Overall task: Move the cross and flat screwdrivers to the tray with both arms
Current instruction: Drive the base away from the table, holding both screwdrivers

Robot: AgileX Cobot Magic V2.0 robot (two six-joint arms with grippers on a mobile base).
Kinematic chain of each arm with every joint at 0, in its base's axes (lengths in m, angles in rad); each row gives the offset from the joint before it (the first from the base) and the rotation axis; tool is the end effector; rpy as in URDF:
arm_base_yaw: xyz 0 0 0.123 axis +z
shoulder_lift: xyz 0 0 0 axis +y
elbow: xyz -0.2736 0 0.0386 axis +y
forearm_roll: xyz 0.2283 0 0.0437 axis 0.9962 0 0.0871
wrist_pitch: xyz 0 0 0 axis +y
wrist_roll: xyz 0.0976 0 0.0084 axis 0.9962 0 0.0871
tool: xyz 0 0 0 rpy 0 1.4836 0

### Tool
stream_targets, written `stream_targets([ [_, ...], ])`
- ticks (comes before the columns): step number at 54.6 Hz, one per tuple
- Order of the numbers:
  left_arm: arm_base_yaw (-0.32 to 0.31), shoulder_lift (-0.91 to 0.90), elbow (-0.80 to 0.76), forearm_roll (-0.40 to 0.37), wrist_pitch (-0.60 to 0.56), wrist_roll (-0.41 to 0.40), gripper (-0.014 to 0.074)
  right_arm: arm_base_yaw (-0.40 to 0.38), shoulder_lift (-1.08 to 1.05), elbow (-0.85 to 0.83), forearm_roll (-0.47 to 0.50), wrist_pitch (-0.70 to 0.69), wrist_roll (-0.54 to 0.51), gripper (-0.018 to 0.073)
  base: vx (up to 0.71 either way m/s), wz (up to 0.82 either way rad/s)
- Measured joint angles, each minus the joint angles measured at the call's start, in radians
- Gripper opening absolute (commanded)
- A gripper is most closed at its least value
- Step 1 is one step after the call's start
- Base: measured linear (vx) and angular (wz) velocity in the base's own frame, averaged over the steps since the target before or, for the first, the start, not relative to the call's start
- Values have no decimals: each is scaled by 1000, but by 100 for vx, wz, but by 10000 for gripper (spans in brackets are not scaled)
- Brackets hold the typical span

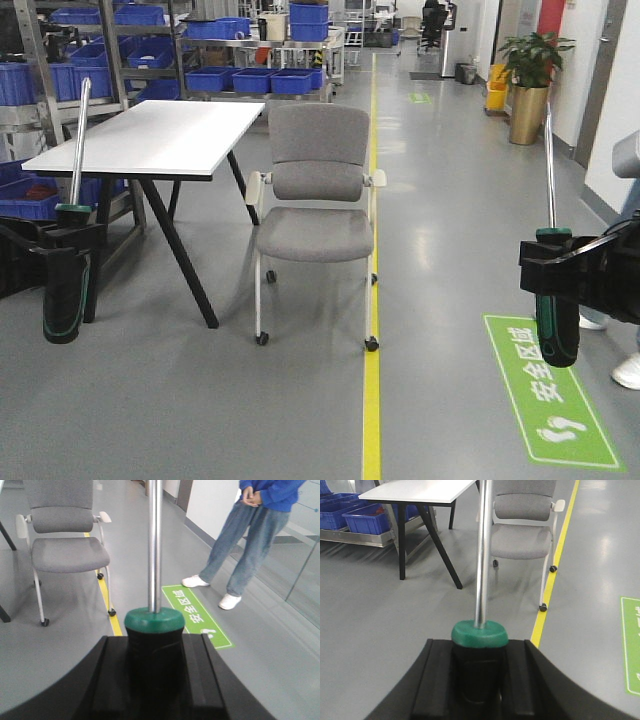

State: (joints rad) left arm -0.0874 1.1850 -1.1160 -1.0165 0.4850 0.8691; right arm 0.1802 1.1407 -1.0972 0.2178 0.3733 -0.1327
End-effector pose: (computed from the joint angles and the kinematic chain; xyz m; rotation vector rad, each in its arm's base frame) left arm 0.2462 -0.0607 0.3964 0.2860 1.8076 -0.4968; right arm 0.2383 0.0513 0.3905 -0.1579 1.8922 0.2454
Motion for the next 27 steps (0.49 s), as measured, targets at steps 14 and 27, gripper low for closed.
stream_targets([
  [14,0,0,0,0,0,0,0,0,0,0,0,0,0,-8,46,27],
  [27,0,0,0,0,0,0,0,0,0,0,0,0,0,-8,50,50],
])
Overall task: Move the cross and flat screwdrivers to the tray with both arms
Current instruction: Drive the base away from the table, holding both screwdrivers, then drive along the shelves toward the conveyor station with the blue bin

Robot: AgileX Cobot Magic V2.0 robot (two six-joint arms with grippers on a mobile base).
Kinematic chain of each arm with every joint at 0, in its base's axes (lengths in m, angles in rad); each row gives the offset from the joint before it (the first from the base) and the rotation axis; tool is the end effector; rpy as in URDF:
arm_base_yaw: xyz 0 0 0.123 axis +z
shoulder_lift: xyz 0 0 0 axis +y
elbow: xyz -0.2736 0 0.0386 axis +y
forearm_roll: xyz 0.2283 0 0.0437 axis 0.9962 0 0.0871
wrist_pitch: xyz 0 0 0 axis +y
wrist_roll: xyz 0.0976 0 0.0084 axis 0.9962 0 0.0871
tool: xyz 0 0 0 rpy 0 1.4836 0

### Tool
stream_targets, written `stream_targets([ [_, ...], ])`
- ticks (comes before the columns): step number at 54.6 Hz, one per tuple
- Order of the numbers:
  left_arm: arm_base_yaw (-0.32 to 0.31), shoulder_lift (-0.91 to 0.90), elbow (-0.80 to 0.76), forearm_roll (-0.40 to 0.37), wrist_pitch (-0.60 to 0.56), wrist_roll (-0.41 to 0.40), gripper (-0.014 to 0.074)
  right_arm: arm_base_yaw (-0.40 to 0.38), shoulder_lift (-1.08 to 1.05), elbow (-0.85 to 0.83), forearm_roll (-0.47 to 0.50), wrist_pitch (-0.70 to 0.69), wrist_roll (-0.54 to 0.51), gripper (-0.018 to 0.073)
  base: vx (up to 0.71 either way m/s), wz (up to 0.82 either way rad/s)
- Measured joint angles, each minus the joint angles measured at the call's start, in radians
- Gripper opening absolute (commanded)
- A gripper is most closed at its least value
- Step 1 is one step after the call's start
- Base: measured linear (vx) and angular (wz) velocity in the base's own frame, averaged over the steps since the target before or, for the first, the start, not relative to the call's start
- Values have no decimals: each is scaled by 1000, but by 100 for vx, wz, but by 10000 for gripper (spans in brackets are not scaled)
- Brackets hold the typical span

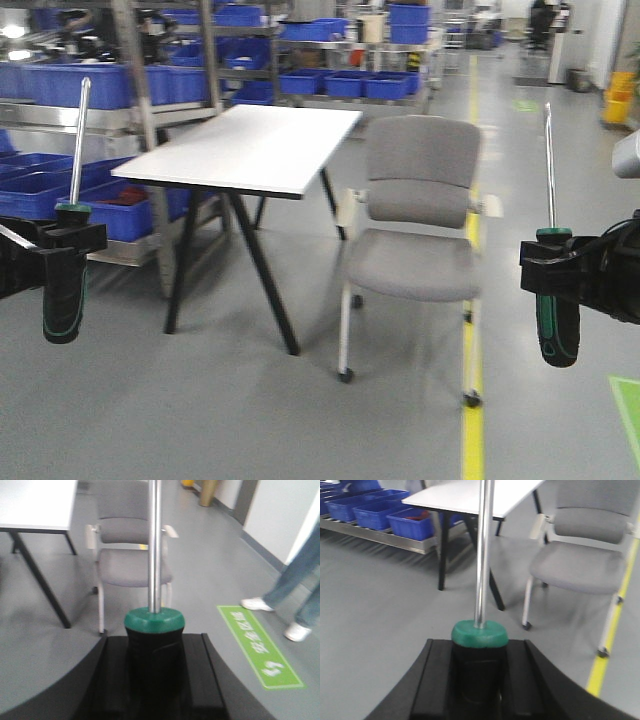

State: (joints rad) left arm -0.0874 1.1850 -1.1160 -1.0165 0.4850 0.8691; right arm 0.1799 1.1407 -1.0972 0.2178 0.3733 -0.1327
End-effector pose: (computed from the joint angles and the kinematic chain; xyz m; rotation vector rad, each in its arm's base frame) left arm 0.2462 -0.0607 0.3964 0.2860 1.8076 -0.4968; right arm 0.2383 0.0512 0.3905 -0.1577 1.8922 0.2452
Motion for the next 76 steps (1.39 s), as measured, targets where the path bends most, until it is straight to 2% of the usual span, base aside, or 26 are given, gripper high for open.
stream_targets([
  [76,0,1,0,0,0,0,0,0,1,0,0,0,0,-8,51,61],
])
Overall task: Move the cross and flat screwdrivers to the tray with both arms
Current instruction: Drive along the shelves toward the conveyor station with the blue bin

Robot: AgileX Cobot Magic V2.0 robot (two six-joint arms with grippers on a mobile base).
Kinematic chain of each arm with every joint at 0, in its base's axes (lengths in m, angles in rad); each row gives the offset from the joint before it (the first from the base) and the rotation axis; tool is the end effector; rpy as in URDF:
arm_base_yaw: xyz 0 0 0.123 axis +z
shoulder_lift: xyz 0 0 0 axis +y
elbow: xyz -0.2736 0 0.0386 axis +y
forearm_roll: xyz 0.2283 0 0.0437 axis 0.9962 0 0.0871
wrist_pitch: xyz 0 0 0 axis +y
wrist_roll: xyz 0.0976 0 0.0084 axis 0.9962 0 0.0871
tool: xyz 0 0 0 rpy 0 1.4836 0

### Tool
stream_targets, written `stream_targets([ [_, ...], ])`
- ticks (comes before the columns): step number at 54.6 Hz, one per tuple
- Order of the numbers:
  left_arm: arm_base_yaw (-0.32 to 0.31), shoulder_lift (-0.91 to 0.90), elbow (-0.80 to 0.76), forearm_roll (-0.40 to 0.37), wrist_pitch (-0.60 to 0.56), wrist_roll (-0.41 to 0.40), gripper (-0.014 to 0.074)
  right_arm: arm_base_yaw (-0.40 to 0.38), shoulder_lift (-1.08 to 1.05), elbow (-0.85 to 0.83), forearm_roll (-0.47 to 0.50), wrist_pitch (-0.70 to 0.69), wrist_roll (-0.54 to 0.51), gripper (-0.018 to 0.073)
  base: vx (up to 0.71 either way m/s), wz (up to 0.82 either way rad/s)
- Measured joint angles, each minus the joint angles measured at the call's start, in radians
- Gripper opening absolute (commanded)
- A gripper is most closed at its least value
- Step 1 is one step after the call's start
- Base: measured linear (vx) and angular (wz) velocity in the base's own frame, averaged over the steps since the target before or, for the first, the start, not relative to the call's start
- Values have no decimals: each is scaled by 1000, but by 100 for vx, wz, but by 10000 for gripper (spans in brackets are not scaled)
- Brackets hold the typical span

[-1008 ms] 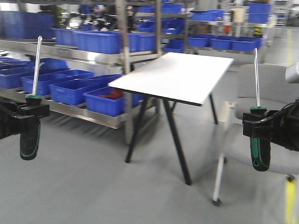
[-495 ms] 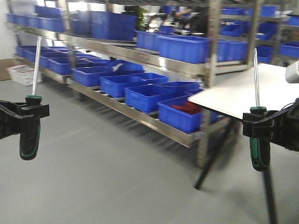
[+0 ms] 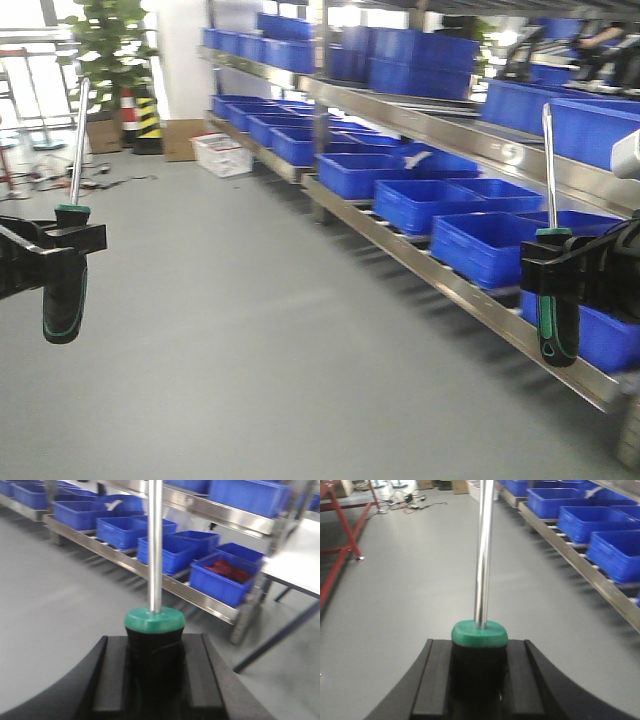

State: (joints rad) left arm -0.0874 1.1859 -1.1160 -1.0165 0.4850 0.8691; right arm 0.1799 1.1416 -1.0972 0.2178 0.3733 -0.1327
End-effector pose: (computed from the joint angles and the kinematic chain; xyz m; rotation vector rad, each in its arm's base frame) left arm 0.2465 -0.0607 0.3961 0.2859 1.8085 -0.4969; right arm 0.2385 0.0513 0.3903 -0.1577 1.8931 0.2451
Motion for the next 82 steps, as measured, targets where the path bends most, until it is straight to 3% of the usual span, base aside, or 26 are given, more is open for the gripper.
stream_targets([
  [37,0,0,0,1,0,0,0,0,0,1,0,2,0,-8,53,45],
  [82,0,0,0,2,0,0,0,0,1,1,0,3,0,-8,54,16],
])
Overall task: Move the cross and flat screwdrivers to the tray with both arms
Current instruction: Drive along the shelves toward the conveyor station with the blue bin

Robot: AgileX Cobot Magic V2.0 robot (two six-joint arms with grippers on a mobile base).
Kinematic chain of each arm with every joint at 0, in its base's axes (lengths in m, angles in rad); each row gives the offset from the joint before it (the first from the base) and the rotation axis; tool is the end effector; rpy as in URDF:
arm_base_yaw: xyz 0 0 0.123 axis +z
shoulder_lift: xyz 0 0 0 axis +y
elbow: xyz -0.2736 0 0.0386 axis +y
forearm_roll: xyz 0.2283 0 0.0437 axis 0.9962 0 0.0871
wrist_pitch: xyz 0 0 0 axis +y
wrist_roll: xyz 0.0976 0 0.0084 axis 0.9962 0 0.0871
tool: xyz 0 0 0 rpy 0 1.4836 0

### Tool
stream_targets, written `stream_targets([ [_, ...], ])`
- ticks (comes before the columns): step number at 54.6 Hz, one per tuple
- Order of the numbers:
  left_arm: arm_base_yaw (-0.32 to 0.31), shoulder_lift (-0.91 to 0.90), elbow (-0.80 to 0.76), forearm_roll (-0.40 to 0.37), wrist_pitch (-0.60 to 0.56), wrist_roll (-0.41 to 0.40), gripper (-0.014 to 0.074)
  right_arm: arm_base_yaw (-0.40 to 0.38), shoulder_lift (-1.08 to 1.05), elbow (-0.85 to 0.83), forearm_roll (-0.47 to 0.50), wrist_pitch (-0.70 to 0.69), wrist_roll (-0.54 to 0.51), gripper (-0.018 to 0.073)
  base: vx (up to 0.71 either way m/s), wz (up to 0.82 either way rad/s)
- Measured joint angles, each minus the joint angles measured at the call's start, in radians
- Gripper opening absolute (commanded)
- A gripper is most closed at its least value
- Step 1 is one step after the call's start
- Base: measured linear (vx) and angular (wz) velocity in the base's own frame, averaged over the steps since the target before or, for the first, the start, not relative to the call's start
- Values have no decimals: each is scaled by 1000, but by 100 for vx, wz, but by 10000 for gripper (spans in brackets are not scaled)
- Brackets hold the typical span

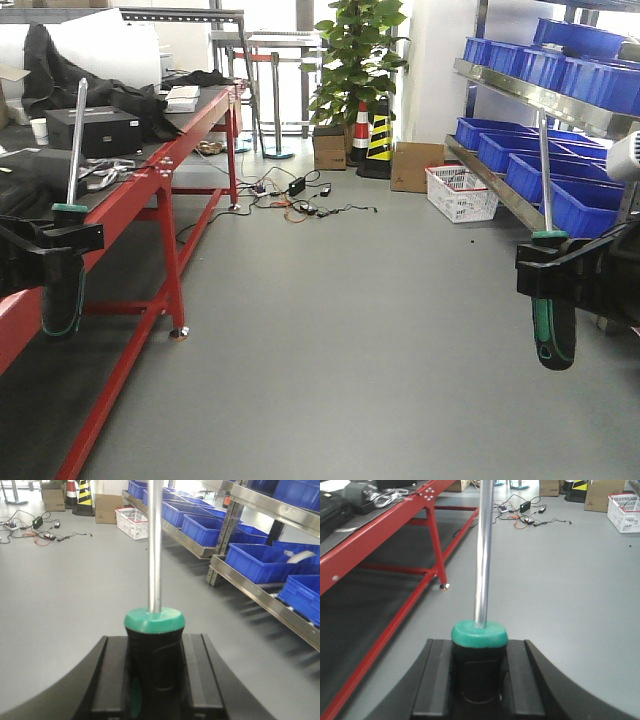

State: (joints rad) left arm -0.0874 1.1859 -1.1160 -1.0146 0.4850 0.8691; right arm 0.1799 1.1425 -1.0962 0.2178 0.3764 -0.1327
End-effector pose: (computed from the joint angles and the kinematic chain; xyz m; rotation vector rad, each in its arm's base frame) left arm 0.2465 -0.0606 0.3961 0.2872 1.8089 -0.4952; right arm 0.2386 0.0513 0.3895 -0.1585 1.8980 0.2453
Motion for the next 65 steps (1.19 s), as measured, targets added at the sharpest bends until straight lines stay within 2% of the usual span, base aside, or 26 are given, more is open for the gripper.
stream_targets([
  [22,0,0,0,1,-2,0,0,0,0,0,0,0,0,-8,51,-32],
  [65,0,0,0,1,-3,0,0,0,0,0,0,0,0,-8,45,-66],
])
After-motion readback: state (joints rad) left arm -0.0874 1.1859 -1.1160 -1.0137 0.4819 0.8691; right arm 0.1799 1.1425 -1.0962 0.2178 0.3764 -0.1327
